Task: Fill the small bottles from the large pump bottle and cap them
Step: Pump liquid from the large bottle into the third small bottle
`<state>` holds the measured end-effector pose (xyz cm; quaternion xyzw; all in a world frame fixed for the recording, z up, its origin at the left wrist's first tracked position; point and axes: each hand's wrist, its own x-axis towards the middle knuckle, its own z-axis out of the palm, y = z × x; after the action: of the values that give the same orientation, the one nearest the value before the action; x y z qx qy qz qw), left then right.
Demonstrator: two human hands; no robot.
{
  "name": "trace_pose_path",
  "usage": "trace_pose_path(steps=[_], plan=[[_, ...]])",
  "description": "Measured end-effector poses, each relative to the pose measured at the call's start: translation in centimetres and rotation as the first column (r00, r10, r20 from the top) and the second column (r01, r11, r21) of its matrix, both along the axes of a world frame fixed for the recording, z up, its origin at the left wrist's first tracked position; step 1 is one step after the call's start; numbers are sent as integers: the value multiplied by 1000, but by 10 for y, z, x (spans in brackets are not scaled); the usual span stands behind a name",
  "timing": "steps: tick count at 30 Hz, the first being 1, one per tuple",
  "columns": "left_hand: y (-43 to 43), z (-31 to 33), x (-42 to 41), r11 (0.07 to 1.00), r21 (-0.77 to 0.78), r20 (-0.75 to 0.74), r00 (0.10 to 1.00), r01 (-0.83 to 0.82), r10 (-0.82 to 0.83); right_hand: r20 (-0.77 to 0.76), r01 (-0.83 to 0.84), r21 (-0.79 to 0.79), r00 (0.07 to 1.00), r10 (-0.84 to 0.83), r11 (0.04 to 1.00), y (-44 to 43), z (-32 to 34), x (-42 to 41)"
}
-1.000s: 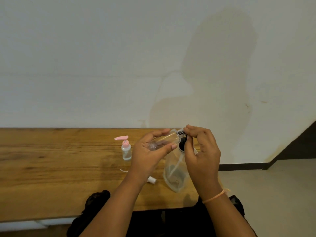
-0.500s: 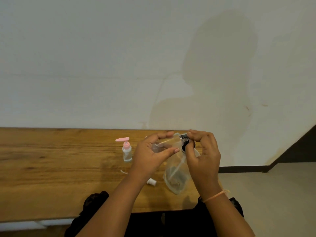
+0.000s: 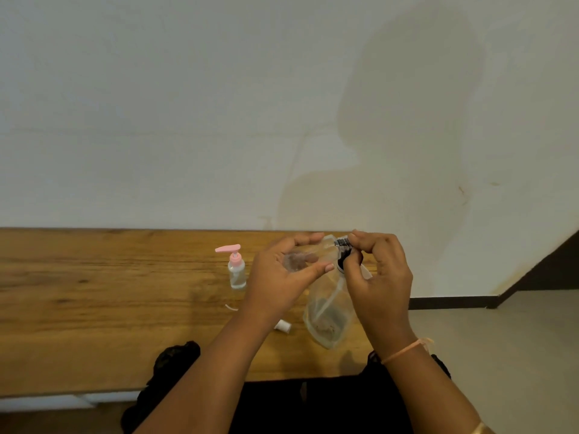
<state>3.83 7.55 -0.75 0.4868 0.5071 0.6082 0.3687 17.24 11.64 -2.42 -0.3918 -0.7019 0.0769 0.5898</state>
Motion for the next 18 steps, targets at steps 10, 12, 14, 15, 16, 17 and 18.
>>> trace_pose_path(steps=[10, 12, 14, 15, 16, 17, 18], plan=[[-5, 4, 2, 995, 64, -70, 995, -70, 74, -87, -31, 8, 996, 32, 999, -5, 6, -5], [-5, 3, 2, 995, 70, -73, 995, -69, 75, -98, -46, 3, 994, 46, 999, -6, 7, -6], [-5, 3, 3, 996, 66, -55, 996, -68, 71, -90, -34, 0, 995, 34, 999, -6, 8, -6], [-5, 4, 4, 996, 63, -42, 997, -65, 68, -86, -23, -2, 996, 23, 1000, -6, 8, -6], [-4, 4, 4, 996, 63, -36, 997, -64, 66, -85, -14, -4, 996, 13, 1000, -6, 8, -6], [-4, 4, 4, 996, 62, -36, 997, -61, 64, -88, -6, -11, 996, 5, 1000, -6, 7, -7], [-4, 4, 3, 997, 58, -39, 997, -58, 61, -91, 1, -21, 996, -2, 1000, -6, 6, -8]])
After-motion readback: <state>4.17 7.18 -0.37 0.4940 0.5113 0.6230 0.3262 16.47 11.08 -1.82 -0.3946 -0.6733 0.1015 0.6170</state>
